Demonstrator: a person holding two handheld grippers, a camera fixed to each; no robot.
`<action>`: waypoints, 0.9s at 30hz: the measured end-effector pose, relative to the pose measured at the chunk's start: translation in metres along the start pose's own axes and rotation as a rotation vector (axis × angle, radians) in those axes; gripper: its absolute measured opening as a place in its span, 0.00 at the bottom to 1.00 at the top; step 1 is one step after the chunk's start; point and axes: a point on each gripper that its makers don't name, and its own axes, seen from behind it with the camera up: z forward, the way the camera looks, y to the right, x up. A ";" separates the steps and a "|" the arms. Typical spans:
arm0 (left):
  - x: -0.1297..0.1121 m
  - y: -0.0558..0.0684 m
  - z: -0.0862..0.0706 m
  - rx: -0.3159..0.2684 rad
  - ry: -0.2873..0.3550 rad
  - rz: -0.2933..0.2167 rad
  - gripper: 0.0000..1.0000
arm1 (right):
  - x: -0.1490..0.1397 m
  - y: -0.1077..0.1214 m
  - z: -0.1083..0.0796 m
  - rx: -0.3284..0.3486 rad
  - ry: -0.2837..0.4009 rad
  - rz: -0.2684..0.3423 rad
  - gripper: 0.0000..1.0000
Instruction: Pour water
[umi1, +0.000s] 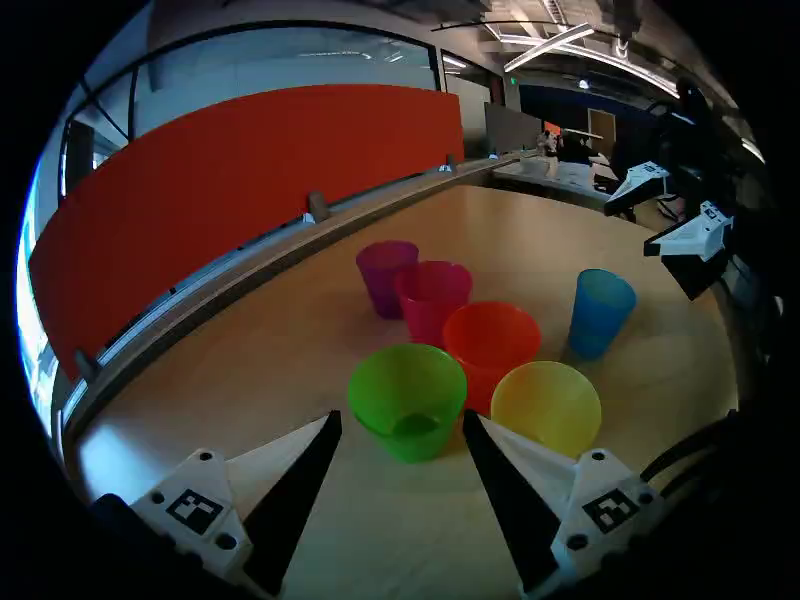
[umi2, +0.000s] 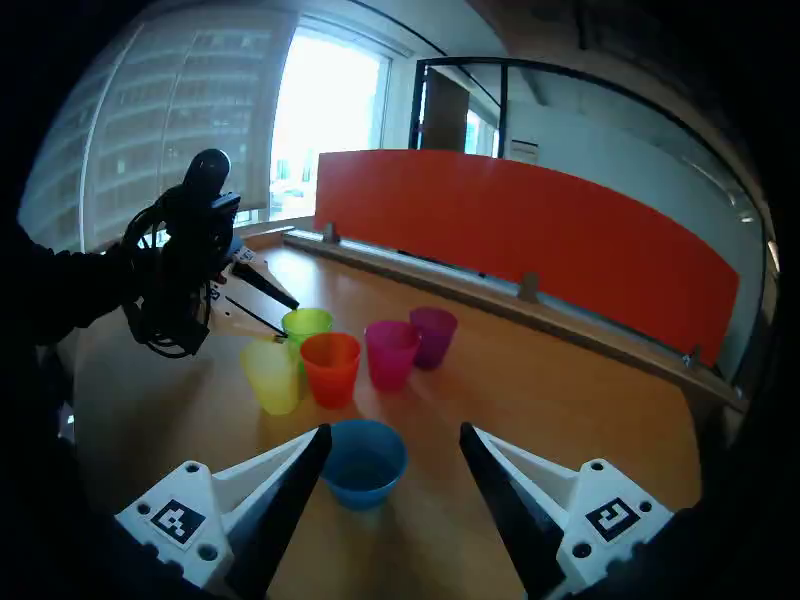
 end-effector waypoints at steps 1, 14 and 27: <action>0.000 0.000 0.001 -0.002 -0.003 0.001 0.90 | 0.000 0.000 0.000 0.000 0.000 0.000 1.00; 0.002 0.000 0.012 -0.015 -0.033 0.029 0.90 | -0.003 0.003 -0.001 -0.002 -0.002 -0.006 1.00; 0.005 0.000 0.025 -0.035 -0.050 0.053 0.90 | -0.005 0.003 0.000 0.001 -0.006 -0.011 1.00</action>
